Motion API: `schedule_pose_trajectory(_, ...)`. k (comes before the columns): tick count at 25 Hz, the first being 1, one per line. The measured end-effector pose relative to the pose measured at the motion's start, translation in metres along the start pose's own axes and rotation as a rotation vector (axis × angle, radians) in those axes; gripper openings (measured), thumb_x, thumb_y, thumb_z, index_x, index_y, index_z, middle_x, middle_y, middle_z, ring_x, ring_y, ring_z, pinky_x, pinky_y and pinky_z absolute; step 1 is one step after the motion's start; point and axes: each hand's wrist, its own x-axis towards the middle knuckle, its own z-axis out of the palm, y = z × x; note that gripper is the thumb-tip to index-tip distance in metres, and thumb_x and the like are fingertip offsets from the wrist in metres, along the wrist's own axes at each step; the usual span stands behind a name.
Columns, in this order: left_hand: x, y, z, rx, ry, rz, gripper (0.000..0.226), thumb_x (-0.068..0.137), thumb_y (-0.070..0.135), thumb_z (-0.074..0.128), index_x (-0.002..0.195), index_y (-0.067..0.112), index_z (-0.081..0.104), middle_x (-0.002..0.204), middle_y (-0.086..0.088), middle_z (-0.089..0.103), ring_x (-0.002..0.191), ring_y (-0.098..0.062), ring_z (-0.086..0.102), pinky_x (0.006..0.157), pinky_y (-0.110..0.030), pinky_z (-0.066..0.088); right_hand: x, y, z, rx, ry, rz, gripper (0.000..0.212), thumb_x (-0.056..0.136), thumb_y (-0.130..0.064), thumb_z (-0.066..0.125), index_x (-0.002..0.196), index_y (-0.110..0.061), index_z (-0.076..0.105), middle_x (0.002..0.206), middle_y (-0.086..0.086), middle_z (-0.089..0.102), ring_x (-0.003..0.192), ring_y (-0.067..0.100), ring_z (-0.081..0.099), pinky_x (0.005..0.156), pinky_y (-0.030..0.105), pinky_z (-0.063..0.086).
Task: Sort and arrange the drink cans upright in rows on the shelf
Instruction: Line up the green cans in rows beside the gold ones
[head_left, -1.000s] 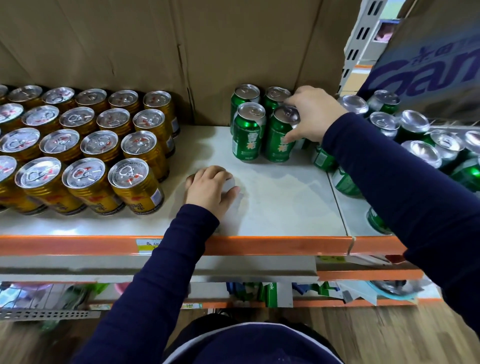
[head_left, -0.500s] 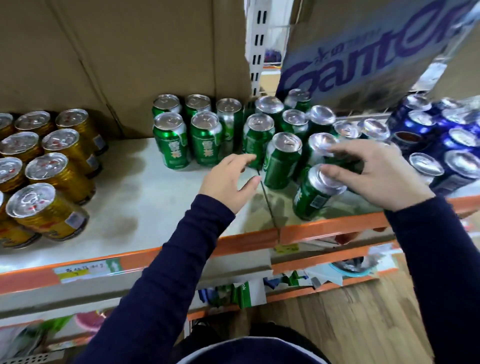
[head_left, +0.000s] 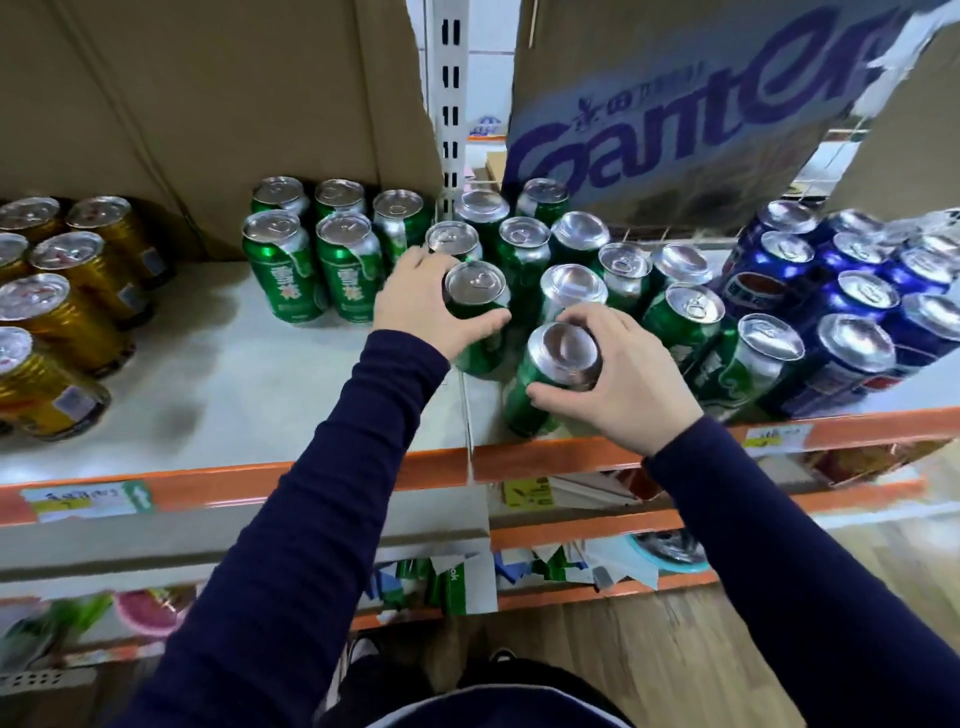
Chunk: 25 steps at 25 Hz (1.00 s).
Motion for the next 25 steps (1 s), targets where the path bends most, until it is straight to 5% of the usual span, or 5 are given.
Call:
schedule_pose_trajectory(5,-0.021,-0.033,-0.042,0.152,0.124,-0.120,0.064,0.060,0.057,0.078,0.102,0.011,0.061,0.103,-0.006,0.055,0.095,-0.022,0.053,0.077,-0.028,0.039,0.000,0.007,0.016,0.198,-0.225,0.011,0.061,0.065,-0.026,0.083,0.105,-0.018,0.038,0.087,-0.004,0.049,0.069,0.011,0.048,0.058,0.014,0.036)
schedule_pose_trajectory(9,-0.028,-0.053,-0.066,0.199,0.152,-0.190,0.062,0.059,0.054,0.079,0.099,0.010,0.060,0.103,-0.006,0.055,0.094,-0.022,0.051,0.074,-0.024,0.032,0.008,0.003,0.030,-0.079,-0.385,-0.097,0.072,0.073,-0.041,0.075,0.128,-0.016,0.035,0.122,0.006,0.048,0.103,0.021,0.055,0.082,0.029,0.047)
schedule_pose_trajectory(13,-0.030,-0.070,-0.080,0.219,0.154,-0.214,0.065,0.059,0.055,0.079,0.101,0.010,0.060,0.100,-0.004,0.052,0.090,-0.020,0.050,0.072,-0.024,0.033,0.029,-0.027,0.050,-0.375,-0.361,-0.205,0.081,0.075,-0.052,0.065,0.140,-0.016,0.034,0.127,0.009,0.054,0.110,0.028,0.055,0.088,0.036,0.047)
schedule_pose_trajectory(19,-0.021,-0.096,-0.100,0.083,-0.078,-0.079,0.066,0.061,0.060,0.074,0.106,0.015,0.057,0.102,0.000,0.053,0.089,-0.013,0.049,0.077,-0.022,0.037,0.059,-0.070,0.057,0.237,-0.139,-0.023,0.074,0.062,-0.031,0.083,0.117,-0.021,0.034,0.110,0.006,0.057,0.094,0.024,0.058,0.080,0.035,0.050)
schedule_pose_trajectory(25,-0.016,-0.108,-0.109,0.014,-0.108,0.054,0.057,0.066,0.045,0.079,0.112,0.014,0.064,0.103,-0.004,0.059,0.094,-0.016,0.053,0.083,-0.025,0.040,0.075,-0.090,0.071,0.128,-0.180,-0.095,0.071,0.070,-0.042,0.079,0.127,-0.023,0.041,0.118,0.001,0.054,0.099,0.018,0.051,0.077,0.025,0.035)
